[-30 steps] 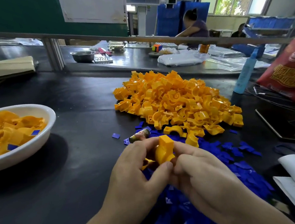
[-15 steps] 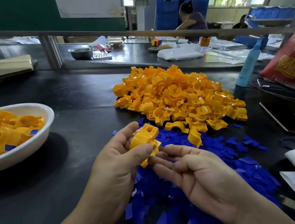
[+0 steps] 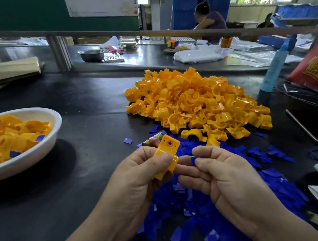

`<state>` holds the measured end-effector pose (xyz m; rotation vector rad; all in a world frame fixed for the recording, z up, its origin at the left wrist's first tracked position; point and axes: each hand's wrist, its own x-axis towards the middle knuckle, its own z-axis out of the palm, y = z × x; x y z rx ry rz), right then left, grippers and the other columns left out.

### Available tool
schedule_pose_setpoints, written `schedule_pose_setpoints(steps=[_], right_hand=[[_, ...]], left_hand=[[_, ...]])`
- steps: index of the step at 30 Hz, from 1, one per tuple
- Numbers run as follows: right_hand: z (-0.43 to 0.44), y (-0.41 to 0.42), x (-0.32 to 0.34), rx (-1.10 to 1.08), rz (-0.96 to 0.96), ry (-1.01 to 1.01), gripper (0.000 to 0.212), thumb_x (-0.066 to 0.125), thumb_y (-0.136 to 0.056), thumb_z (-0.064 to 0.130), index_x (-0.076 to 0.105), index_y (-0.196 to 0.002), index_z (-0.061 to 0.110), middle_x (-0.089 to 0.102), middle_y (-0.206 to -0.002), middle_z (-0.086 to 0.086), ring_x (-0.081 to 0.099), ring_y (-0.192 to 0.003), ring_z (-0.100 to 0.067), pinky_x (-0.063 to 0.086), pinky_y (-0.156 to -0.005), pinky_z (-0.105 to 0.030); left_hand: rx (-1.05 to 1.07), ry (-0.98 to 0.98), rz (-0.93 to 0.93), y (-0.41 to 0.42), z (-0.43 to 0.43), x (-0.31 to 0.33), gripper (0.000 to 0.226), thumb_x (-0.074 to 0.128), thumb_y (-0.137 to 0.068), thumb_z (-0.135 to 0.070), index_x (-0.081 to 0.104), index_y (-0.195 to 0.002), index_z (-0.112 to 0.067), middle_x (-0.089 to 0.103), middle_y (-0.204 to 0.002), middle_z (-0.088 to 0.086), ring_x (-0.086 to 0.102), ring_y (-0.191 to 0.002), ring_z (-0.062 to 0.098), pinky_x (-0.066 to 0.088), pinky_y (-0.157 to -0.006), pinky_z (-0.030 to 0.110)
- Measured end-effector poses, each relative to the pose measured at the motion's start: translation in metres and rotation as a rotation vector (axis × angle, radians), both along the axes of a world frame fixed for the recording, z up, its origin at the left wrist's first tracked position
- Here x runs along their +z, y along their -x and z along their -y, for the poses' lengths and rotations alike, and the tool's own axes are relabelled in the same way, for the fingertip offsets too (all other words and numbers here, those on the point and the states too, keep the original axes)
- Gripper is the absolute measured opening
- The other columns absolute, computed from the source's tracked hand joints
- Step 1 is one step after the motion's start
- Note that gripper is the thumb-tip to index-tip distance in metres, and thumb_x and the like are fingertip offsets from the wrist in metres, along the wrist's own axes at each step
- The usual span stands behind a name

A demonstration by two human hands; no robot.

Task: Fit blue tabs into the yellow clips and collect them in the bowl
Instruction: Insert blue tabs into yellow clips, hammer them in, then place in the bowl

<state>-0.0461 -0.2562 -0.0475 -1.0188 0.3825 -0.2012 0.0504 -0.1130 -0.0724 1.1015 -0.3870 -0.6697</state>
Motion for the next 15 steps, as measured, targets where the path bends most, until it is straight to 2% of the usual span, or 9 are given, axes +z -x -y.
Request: schedule_pose_setpoints(steps=[2, 5, 8, 11, 13, 15], right_hand=[[-0.0004, 0.0001, -0.0017, -0.002, 0.003, 0.032, 0.022, 0.039, -0.094, -0.009, 0.056, -0.104, 0.001, 0.073, -0.089, -0.019, 0.072, -0.083, -0.034, 0.058, -0.057, -0.031], [-0.0020, 0.0000, -0.0034, -0.044, -0.004, 0.133, 0.025, 0.042, -0.090, -0.013, 0.065, -0.090, -0.002, 0.074, -0.089, -0.013, 0.072, -0.084, -0.029, 0.059, -0.061, -0.030], [-0.0034, 0.0029, -0.0043, -0.094, -0.024, 0.311, 0.032, 0.050, -0.090, -0.005, 0.074, -0.077, 0.013, 0.075, -0.083, -0.006, 0.073, -0.079, -0.023, 0.059, -0.065, -0.028], [-0.0051, 0.0067, -0.0017, -0.109, -0.005, 0.573, 0.033, 0.060, -0.087, 0.008, 0.074, -0.081, 0.037, 0.073, -0.082, 0.004, 0.072, -0.071, -0.017, 0.056, -0.061, -0.020], [-0.0055, 0.0083, 0.0008, -0.117, 0.041, 0.619, 0.030, 0.062, -0.085, 0.012, 0.074, -0.085, 0.041, 0.072, -0.081, 0.005, 0.069, -0.067, -0.015, 0.054, -0.057, -0.017], [-0.0058, 0.0084, 0.0017, -0.152, 0.090, 0.632, 0.023, 0.065, -0.082, 0.014, 0.074, -0.087, 0.036, 0.072, -0.079, 0.000, 0.070, -0.066, -0.016, 0.054, -0.058, -0.017]], left_hand=[[0.045, -0.020, 0.000, -0.0010, -0.0002, -0.0010, 0.023, 0.085, -0.059, -0.041, 0.075, -0.072, -0.025, 0.075, -0.089, 0.012, 0.072, -0.084, 0.022, 0.057, -0.072, 0.030], [0.087, 0.015, -0.009, -0.0021, -0.0011, -0.0008, 0.017, 0.081, -0.060, -0.037, 0.073, -0.071, -0.026, 0.075, -0.085, 0.008, 0.072, -0.079, 0.019, 0.057, -0.070, 0.029], [0.122, 0.029, 0.003, -0.0014, 0.0002, 0.0001, 0.019, 0.082, -0.054, -0.035, 0.072, -0.067, -0.026, 0.074, -0.082, 0.005, 0.071, -0.076, 0.015, 0.056, -0.064, 0.024], [0.147, -0.006, -0.015, 0.0008, 0.0034, -0.0020, 0.017, 0.082, -0.052, -0.030, 0.073, -0.065, -0.025, 0.074, -0.083, 0.007, 0.069, -0.076, 0.015, 0.054, -0.069, 0.027], [0.141, -0.044, -0.015, 0.0026, 0.0056, -0.0040, 0.009, 0.079, -0.057, -0.024, 0.074, -0.065, -0.025, 0.075, -0.084, 0.007, 0.069, -0.077, 0.016, 0.052, -0.073, 0.031], [0.136, -0.078, 0.002, 0.0040, 0.0059, -0.0058, 0.011, 0.080, -0.057, -0.024, 0.075, -0.067, -0.025, 0.075, -0.085, 0.007, 0.066, -0.079, 0.018, 0.052, -0.073, 0.031]])
